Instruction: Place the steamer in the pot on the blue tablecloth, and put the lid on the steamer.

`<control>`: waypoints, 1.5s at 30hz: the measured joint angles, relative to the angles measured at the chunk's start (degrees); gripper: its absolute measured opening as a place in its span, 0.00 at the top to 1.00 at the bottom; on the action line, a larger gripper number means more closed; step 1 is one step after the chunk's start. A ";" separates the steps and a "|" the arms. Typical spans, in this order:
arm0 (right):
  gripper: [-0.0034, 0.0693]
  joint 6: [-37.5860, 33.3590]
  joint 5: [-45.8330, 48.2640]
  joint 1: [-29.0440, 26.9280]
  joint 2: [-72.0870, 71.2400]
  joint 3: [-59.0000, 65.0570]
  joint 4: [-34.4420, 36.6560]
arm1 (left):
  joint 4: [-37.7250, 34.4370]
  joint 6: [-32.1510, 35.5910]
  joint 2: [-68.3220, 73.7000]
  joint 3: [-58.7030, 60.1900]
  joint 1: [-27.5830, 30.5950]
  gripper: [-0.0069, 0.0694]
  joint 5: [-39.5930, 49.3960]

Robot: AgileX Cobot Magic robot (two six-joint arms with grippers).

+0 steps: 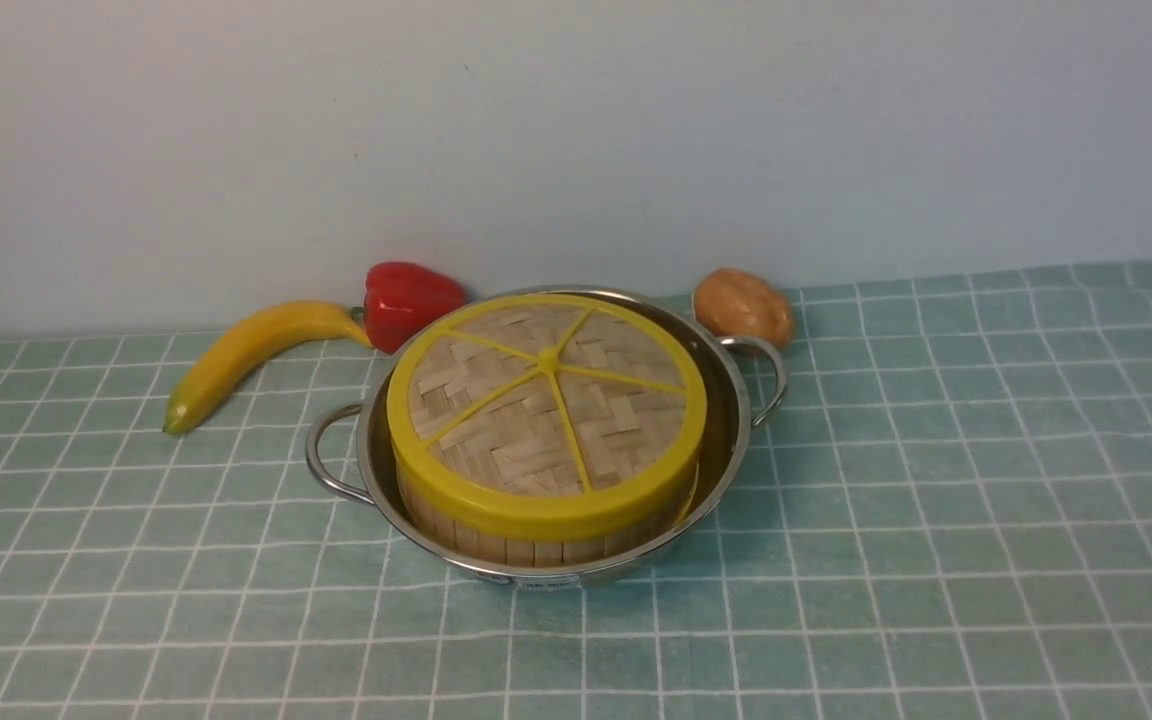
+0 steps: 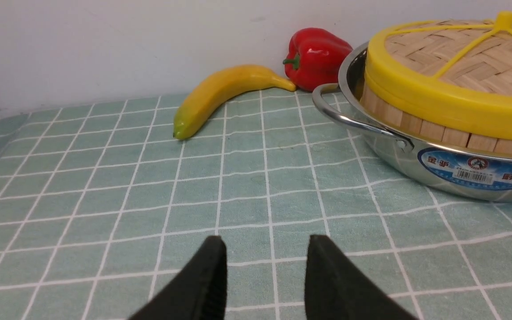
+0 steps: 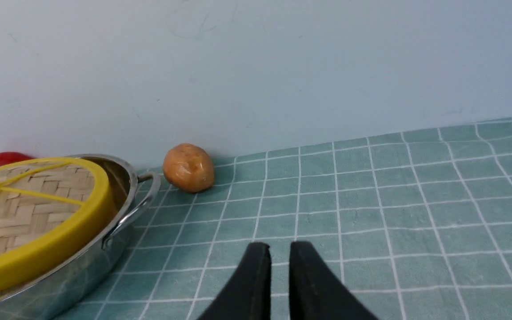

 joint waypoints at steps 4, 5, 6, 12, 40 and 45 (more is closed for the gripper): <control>0.81 0.00 0.12 0.00 -5.97 4.22 -1.12 | 0.00 0.00 0.00 0.00 0.00 0.59 0.00; 0.80 0.00 0.47 0.00 -7.67 5.02 -2.07 | 0.00 0.00 0.00 0.00 0.00 0.59 0.00; 0.80 0.00 0.53 0.00 -7.84 5.08 -2.25 | 0.00 0.00 0.00 0.00 0.00 0.59 0.00; 0.77 -0.05 7.61 0.00 -12.31 5.24 -7.24 | 0.00 0.00 0.00 0.00 0.00 0.59 0.00; 0.66 -0.05 8.86 0.00 -12.31 5.28 -7.59 | 0.00 0.00 0.00 0.00 0.00 0.59 0.00; 0.64 -0.05 8.90 0.00 -12.31 5.28 -7.59 | 0.00 0.00 0.00 0.00 0.00 0.59 0.00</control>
